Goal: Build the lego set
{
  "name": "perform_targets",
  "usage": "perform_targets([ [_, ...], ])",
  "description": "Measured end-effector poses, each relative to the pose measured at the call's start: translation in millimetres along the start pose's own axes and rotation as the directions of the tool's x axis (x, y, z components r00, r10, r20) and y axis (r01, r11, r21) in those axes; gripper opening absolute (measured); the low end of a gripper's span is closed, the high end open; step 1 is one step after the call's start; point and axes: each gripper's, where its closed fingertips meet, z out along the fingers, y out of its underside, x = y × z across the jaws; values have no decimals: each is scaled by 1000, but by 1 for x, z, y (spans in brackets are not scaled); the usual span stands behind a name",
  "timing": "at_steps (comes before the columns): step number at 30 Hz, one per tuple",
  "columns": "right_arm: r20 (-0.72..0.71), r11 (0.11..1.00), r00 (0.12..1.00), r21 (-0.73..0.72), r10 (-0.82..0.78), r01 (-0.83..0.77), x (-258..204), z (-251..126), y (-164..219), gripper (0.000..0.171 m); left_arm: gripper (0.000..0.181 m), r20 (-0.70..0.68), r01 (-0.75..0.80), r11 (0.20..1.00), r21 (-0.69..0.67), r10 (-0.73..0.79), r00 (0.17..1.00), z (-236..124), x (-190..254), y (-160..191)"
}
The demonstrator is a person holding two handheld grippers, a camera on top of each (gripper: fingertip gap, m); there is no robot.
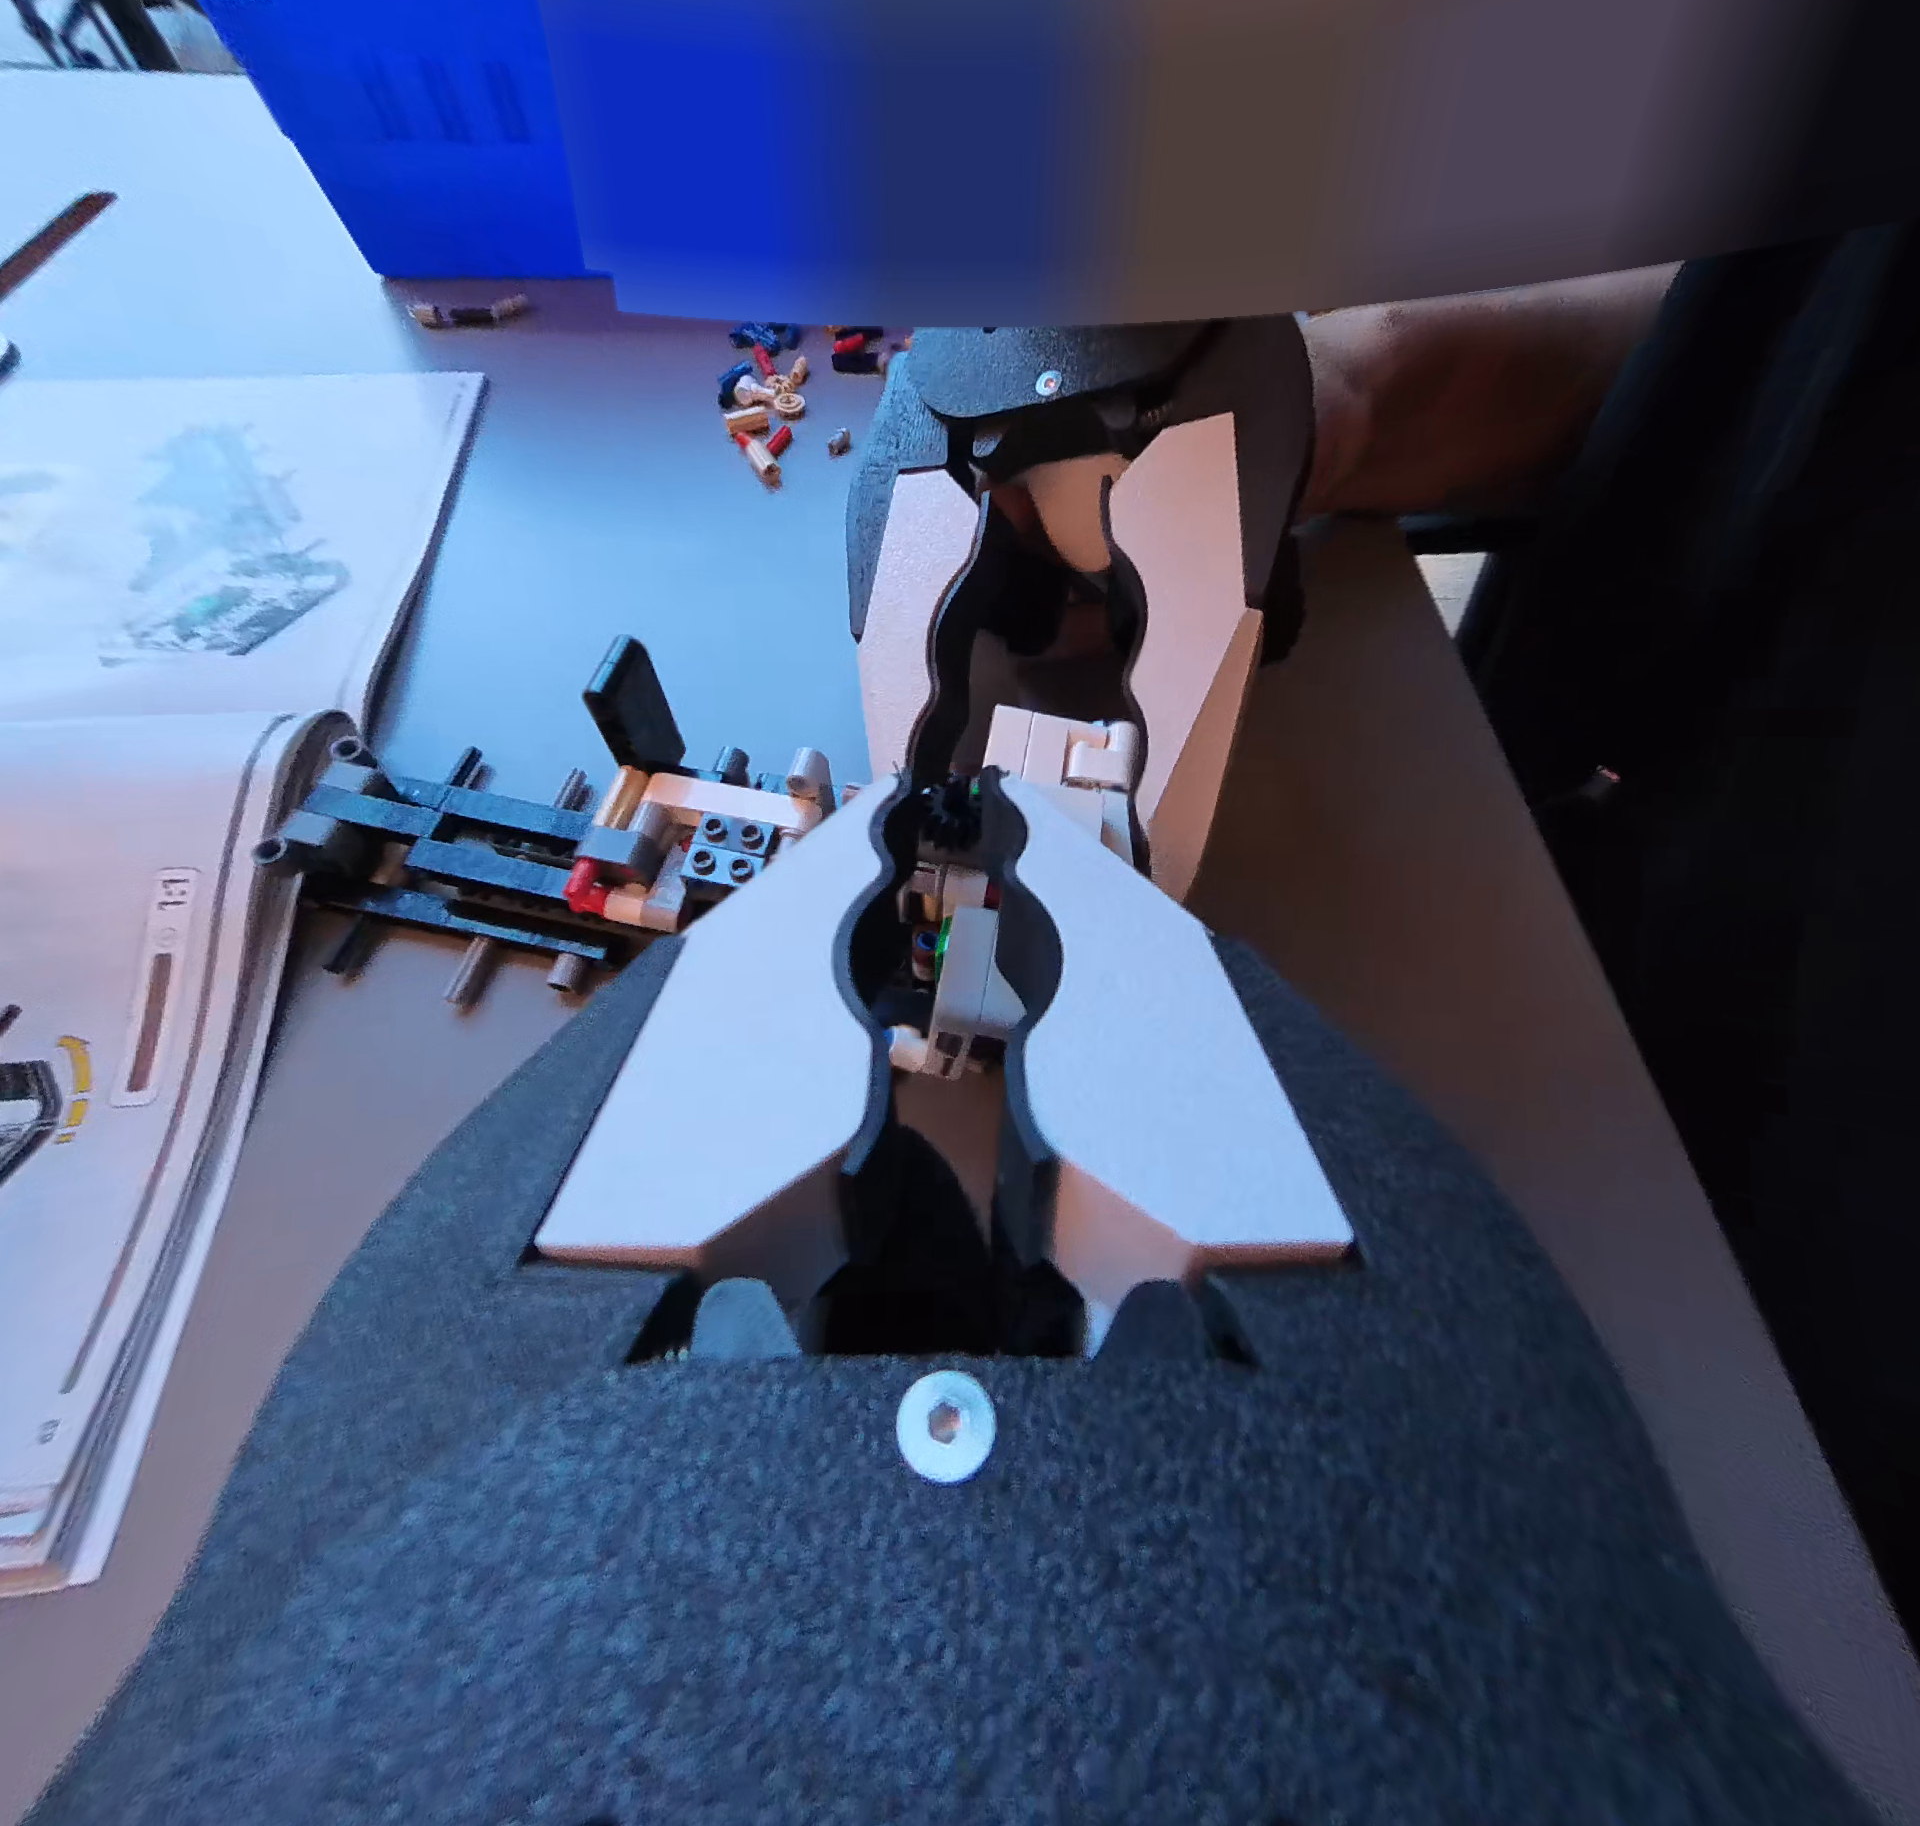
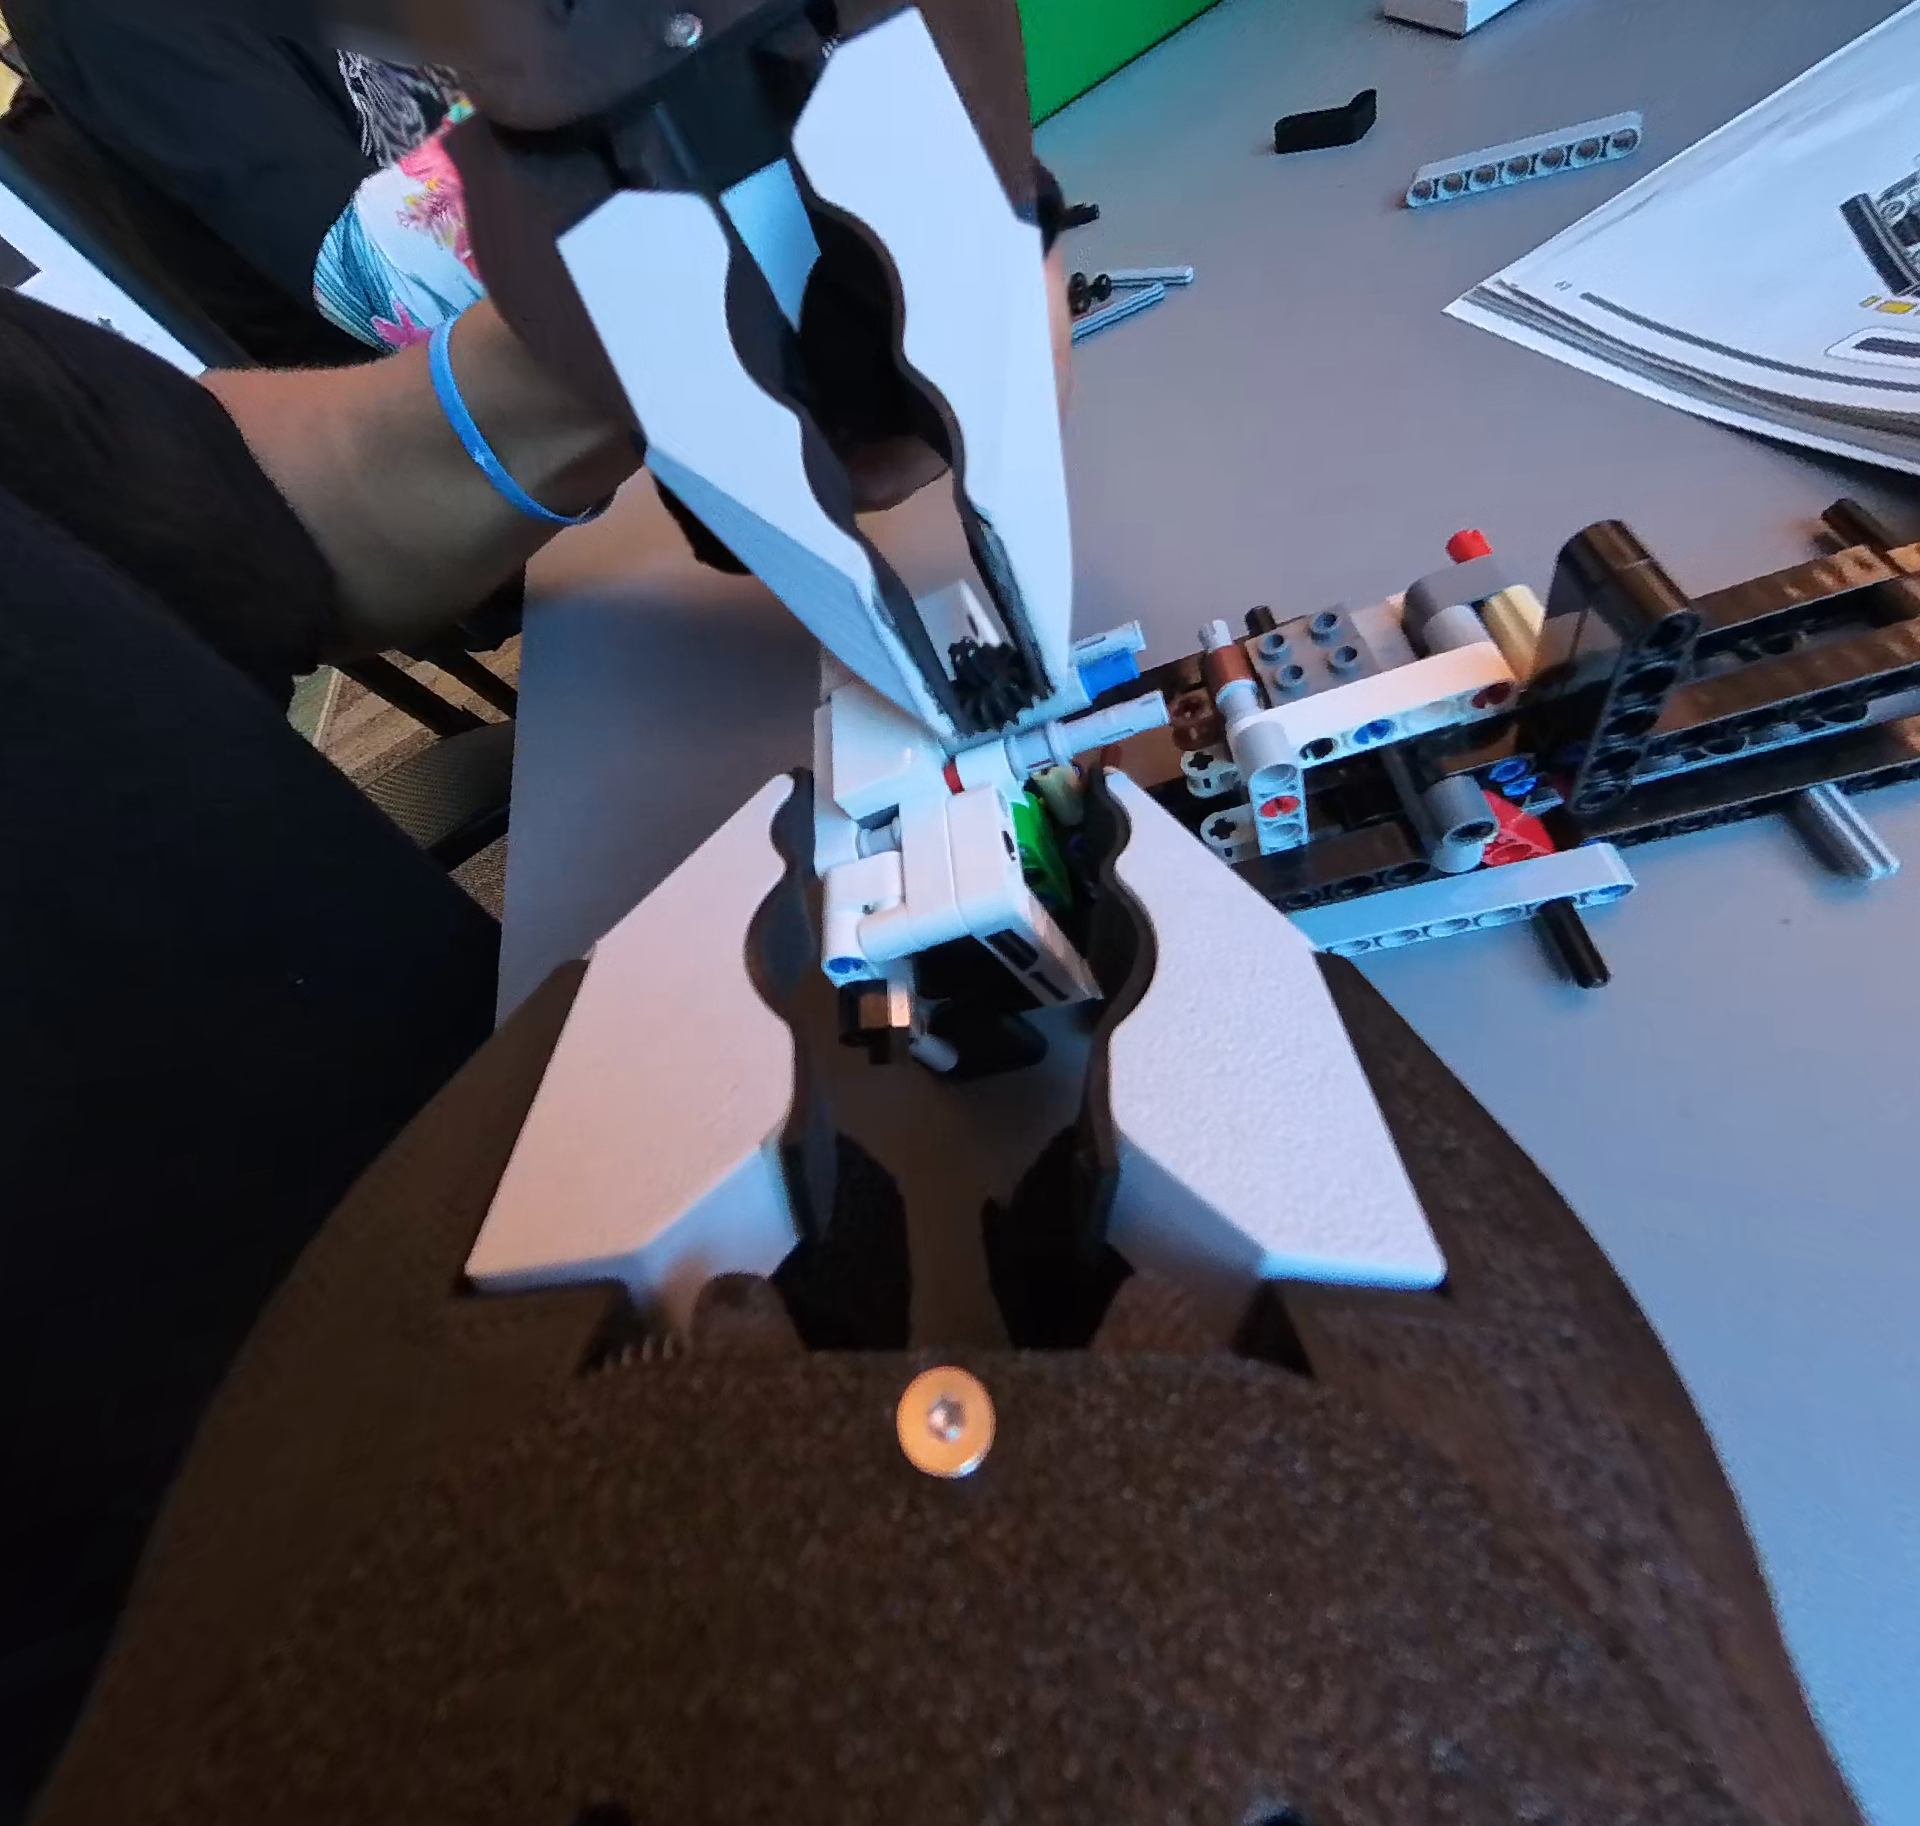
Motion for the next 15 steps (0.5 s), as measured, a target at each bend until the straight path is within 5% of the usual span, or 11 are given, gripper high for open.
perform_targets([
  [15,11,1000,1000,-1,11,-11,-2,1,0,51,10,-74,84,993,86,-77,994,-4,1,2],
])
